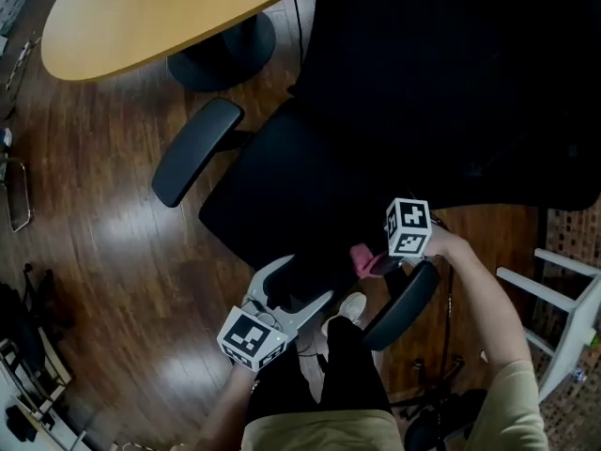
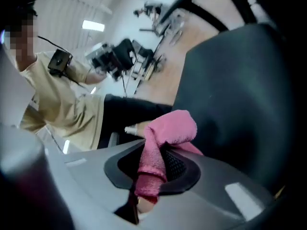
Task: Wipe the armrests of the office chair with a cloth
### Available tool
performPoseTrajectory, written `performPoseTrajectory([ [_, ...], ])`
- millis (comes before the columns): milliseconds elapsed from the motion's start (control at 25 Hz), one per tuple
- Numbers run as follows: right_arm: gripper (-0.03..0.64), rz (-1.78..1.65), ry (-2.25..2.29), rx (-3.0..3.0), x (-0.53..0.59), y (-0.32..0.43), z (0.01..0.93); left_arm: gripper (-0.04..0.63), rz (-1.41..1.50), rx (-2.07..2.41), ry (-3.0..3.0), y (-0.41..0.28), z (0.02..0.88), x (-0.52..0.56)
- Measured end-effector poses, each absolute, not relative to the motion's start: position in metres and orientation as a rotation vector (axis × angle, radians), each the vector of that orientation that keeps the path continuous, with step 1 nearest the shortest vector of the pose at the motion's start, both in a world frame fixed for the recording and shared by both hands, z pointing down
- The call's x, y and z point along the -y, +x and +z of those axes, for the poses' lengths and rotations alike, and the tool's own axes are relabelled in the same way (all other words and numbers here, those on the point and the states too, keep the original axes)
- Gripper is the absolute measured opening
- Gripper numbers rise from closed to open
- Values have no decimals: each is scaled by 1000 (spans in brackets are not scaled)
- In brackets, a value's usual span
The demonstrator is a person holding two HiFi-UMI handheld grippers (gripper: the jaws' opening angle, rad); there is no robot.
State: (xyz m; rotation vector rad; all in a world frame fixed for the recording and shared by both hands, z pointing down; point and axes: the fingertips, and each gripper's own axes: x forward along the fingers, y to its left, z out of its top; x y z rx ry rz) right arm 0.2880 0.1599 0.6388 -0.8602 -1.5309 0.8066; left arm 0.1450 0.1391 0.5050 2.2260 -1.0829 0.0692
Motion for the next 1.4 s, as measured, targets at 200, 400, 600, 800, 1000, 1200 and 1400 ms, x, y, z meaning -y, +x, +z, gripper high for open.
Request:
performPoseTrajectory([
  [200,58,845,-1216,970,-213,336,629,333,74,1099,2233,129,506,-153],
  [400,55,1085,-1252,898,-221,332,620,333,39,1114,2200,128,515,-161],
  [600,55,631,-1085,1074,-197,350,726,331,46,1117,2173,121,516,-161],
  [800,58,483,-961,1169,-177,360,781,331,90,1140,2188,111,522,-162],
  [1000,58,673,-1111,1209,-180,350,716,330,88,1158,2135,103,526,-170],
  [1200,54,910,-1283,1149,-170,350,627,330,107,1107,2160,121,530,-174],
  [1400,57,937,-1216,1117,-173,357,644,330,103,1096,2190,131,523,-170],
])
